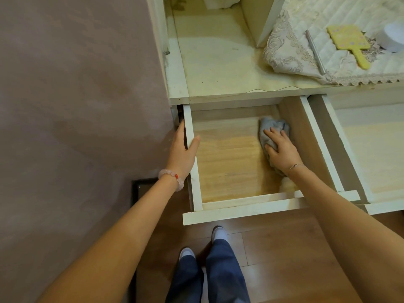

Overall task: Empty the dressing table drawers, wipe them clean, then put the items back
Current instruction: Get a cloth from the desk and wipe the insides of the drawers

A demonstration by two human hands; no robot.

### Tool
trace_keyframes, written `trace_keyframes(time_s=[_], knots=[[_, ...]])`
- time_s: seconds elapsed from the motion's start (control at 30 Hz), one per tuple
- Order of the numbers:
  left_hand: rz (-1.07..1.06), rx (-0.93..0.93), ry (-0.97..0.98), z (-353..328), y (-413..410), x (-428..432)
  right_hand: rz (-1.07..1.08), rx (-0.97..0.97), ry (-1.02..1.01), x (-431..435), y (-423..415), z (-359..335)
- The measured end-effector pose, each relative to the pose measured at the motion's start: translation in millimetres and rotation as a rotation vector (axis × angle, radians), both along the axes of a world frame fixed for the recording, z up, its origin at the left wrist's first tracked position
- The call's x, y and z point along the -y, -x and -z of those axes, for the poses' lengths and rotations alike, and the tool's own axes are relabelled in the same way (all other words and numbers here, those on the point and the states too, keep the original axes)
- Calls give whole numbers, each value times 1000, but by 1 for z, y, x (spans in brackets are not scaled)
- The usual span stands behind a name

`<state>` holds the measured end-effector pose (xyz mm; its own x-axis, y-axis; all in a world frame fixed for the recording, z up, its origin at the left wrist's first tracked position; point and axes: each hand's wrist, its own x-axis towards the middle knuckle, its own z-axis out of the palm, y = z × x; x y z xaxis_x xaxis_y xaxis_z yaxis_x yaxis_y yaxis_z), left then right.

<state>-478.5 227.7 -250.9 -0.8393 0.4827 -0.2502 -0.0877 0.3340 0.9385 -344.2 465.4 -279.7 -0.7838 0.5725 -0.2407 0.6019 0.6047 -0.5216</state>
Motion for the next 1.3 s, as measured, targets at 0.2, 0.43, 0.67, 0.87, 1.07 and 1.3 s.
trace_keyframes(time_s=[0.2, 0.43, 0.67, 0.87, 1.07, 1.3], knots=[[-54, 53, -51, 1, -3, 6, -102, -6, 14, 30, 17, 2], [-43, 23, -56, 0, -5, 8, -388, -37, 32, 114, 65, 3], [-46, 32, -46, 1, -5, 7, -547, 18, 17, 113, 59, 2], [-35, 51, -31, 0, -6, 7, -509, 55, 21, 60, 25, -7], [-35, 53, -20, -2, -7, 7, -282, 249, -100, -7, -28, -17], [-43, 63, -21, -6, -9, 7, -224, 332, -66, 5, -37, -27]])
